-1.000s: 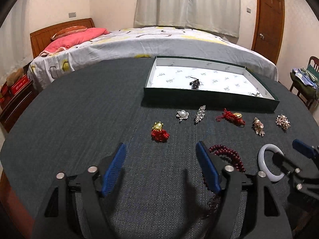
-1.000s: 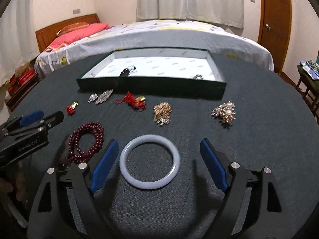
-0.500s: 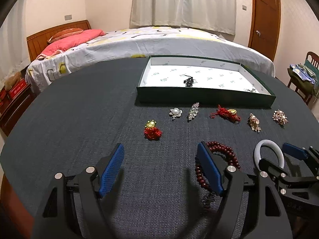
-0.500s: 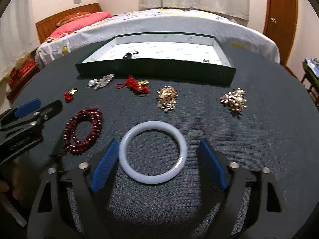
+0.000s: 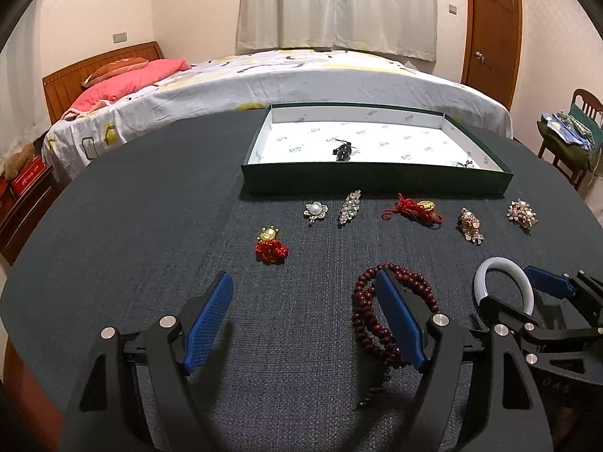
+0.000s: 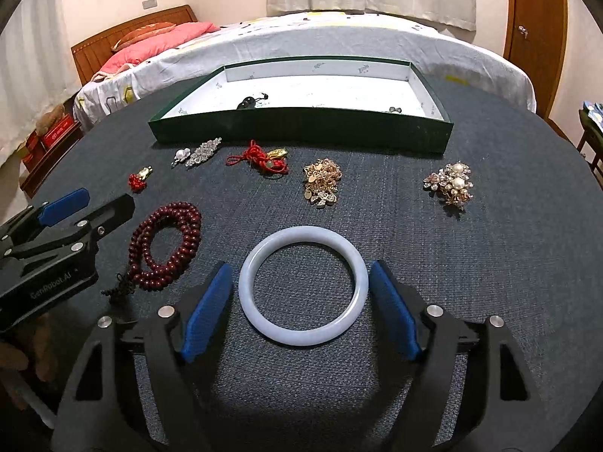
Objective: Organize jewelry
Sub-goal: 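Grasp the red bead bracelet with the left tool while the right tool grasps the white bangle, then carry the bead bracelet and bangle into the box and open both tools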
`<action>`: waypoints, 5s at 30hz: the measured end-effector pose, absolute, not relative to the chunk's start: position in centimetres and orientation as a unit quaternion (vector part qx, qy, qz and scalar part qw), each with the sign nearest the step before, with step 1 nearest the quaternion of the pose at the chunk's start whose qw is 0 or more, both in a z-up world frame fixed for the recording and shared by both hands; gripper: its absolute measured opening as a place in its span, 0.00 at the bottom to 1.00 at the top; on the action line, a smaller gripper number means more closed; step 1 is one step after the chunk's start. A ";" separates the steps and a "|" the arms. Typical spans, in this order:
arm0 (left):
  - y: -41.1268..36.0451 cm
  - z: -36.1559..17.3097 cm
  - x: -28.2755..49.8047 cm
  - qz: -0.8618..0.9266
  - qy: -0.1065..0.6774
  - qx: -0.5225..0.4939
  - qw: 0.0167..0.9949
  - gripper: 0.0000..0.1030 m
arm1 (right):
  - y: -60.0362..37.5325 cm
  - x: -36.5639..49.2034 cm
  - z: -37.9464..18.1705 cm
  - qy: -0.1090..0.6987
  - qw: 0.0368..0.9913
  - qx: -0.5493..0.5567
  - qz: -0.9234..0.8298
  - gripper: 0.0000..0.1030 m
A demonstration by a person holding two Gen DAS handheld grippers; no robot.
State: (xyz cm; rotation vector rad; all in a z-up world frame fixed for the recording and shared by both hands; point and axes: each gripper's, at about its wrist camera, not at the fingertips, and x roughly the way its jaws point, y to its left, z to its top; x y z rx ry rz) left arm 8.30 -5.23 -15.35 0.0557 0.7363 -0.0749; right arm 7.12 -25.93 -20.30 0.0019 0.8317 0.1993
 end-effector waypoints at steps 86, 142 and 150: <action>-6.2 -8.7 14.3 -0.104 0.275 0.002 0.956 0.11 | -28.9 11.8 -12.7 0.311 0.947 0.028 0.077 0.67; -5.7 -16.0 28.9 -0.096 0.411 -0.022 0.906 0.45 | -27.0 27.0 -18.3 0.392 0.917 0.005 0.070 0.68; -6.2 -14.9 28.3 -0.105 0.384 -0.011 0.917 0.63 | -27.6 25.7 -16.4 0.371 0.926 0.013 0.069 0.68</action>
